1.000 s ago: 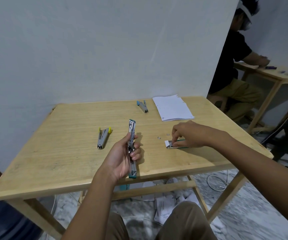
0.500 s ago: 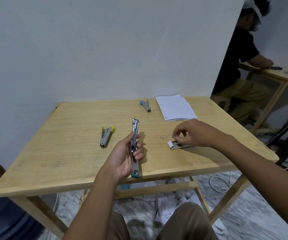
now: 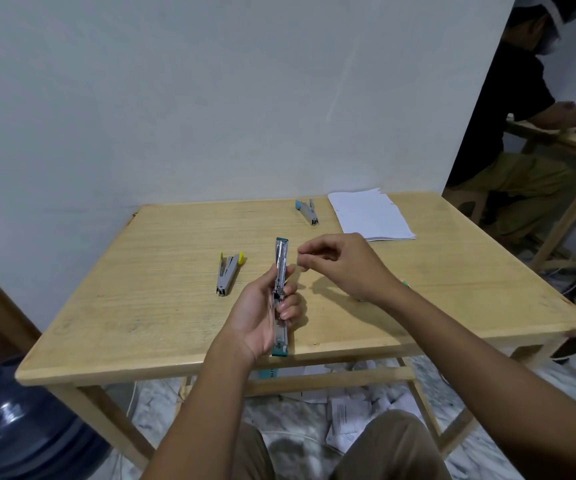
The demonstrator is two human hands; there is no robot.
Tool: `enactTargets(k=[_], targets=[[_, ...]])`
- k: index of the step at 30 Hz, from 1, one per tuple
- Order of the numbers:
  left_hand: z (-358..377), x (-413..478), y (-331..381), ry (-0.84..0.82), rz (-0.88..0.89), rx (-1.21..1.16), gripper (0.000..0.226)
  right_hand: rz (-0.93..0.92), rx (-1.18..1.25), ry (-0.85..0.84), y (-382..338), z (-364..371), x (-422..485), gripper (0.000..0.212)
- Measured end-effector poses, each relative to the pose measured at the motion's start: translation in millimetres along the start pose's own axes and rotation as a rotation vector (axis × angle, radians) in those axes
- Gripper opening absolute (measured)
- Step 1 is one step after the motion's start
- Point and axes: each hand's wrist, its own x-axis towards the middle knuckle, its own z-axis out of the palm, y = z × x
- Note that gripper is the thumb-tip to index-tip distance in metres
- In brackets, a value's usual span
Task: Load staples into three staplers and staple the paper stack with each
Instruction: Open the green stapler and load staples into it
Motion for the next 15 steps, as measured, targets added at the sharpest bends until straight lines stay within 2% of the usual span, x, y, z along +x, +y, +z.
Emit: enactTargets(k=[5,15], targets=[[-11.1,5.4,1.3,-0.042,-0.090,0.091,0.048,0.010,0.048,0.023,3.0,22.1,5.5,0.015],[-11.9,8.1,2.4,-0.055,-0.112,0.091,0.047,-0.069,-0.138,0.072,11.8,28.5,4.6,0.011]])
